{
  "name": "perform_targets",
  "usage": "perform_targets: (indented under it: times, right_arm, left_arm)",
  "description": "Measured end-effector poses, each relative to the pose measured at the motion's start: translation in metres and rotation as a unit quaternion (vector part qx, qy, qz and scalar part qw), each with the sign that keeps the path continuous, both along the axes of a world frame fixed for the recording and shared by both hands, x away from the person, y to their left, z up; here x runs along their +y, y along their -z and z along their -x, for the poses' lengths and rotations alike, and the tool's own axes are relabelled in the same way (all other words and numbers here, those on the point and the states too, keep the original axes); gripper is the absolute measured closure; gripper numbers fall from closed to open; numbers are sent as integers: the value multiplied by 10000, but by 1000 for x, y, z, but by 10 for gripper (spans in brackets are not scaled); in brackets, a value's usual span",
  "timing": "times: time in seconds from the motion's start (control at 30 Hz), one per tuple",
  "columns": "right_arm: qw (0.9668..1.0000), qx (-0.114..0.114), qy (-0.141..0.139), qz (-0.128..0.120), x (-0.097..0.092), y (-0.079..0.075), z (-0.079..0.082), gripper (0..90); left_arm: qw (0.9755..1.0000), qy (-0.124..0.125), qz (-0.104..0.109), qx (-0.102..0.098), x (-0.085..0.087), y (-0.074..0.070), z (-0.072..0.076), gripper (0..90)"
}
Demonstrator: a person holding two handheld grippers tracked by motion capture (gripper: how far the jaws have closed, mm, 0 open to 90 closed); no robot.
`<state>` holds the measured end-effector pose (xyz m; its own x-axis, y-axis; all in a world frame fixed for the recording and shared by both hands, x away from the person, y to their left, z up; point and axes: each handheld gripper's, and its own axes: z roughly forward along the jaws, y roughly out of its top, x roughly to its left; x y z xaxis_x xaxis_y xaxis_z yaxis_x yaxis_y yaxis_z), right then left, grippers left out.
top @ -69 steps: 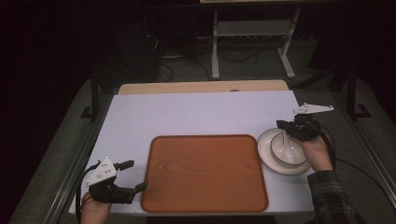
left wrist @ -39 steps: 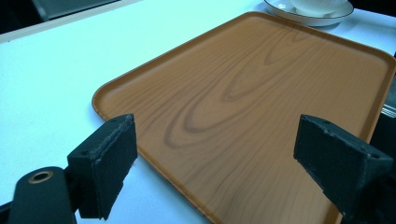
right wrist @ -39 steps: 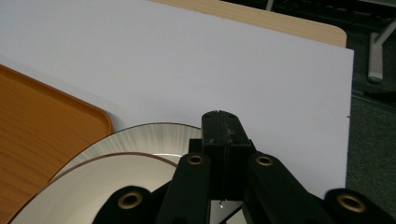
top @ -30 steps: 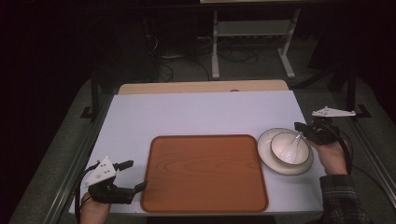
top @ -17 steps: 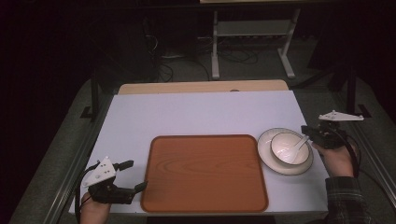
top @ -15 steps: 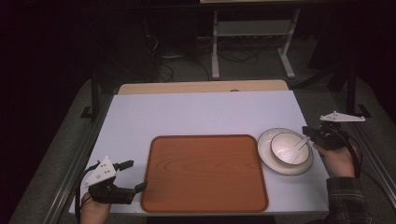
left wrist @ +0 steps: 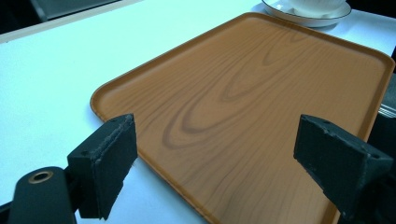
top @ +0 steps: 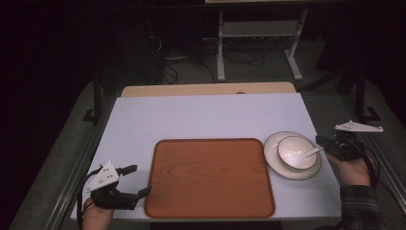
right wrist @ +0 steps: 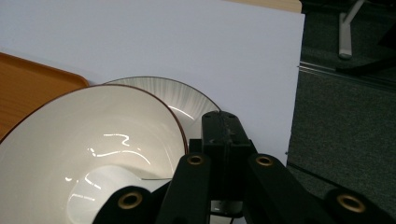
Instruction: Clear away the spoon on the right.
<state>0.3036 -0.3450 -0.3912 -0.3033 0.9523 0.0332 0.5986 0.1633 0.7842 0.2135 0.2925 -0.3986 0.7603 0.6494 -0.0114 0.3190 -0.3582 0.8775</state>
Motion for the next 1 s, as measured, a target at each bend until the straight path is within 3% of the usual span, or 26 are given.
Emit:
perform_targets:
  times: [0.3, 0.43, 0.47, 0.57, 0.67, 0.8, 1.0]
  right_arm:
    - [10000, 7, 10, -9, 0, 1, 8, 900]
    - [9999, -150, 63, -53, -1, -2, 10, 878]
    - [9995, -272, 95, -90, 0, -6, 12, 797]
    - [9990, -384, 66, -237, 1, -9, 14, 710]
    - [9973, -671, 128, -268, 8, -14, 22, 490]
    - [9967, -688, 92, -420, 11, -17, 29, 418]
    - [9961, -798, 146, -343, 13, -12, 41, 329]
  left_arm:
    - [10000, 3, -6, 12, 0, 0, 0, 131]
    - [10000, 11, -10, 1, -1, 0, 0, 130]
    - [10000, 9, -6, 8, 0, 0, 0, 130]
    - [10000, 14, 0, 2, 0, 0, 0, 130]
    - [10000, 23, -7, -1, 0, 0, 0, 131]
    - [10000, 29, 0, 3, -1, 0, 0, 131]
    - [10000, 29, 1, 6, -1, 0, 0, 131]
